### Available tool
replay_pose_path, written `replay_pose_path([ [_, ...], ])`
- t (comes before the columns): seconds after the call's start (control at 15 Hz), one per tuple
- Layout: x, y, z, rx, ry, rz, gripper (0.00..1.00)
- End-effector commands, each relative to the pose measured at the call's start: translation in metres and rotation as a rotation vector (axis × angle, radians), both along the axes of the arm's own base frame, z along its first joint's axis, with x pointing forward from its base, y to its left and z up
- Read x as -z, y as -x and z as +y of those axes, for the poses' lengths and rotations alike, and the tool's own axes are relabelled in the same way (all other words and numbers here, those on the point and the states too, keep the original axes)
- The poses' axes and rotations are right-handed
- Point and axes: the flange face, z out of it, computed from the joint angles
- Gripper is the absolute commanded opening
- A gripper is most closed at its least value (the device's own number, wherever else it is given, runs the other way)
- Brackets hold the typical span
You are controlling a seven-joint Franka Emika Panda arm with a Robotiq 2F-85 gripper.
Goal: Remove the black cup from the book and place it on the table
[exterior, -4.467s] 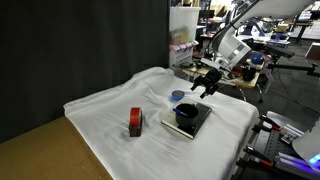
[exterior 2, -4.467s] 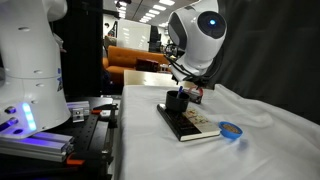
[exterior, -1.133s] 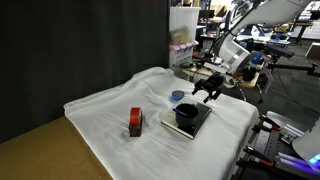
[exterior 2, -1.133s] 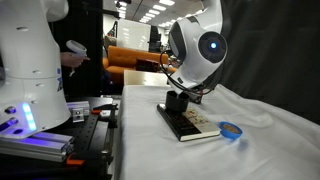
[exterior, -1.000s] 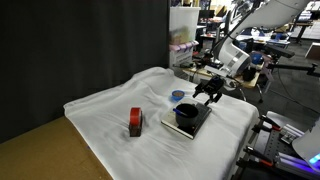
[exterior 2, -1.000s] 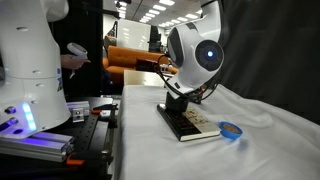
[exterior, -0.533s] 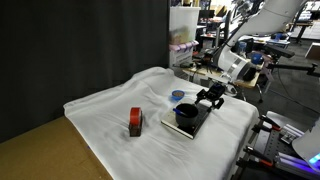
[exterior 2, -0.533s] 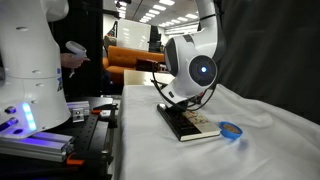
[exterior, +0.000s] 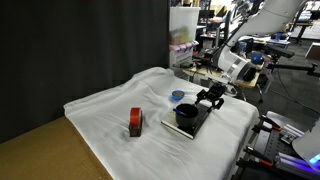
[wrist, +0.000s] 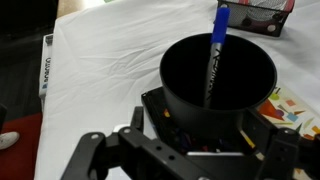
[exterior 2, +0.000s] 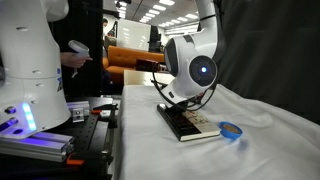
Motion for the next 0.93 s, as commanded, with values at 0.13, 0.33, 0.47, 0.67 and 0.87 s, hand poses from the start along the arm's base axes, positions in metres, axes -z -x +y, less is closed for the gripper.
replay_pose_path([
  [0.13,0.002,-0.01,-0.012,0.02,0.04,0.0,1.0],
  [0.33,0.0,-0.017,-0.016,0.028,0.054,-0.01,1.0],
  [0.47,-0.001,-0.02,-0.017,0.029,0.059,-0.014,1.0],
  [0.67,0.001,-0.022,-0.017,0.029,0.062,-0.016,1.0],
  [0.87,0.006,-0.022,-0.016,0.026,0.059,-0.011,1.0],
])
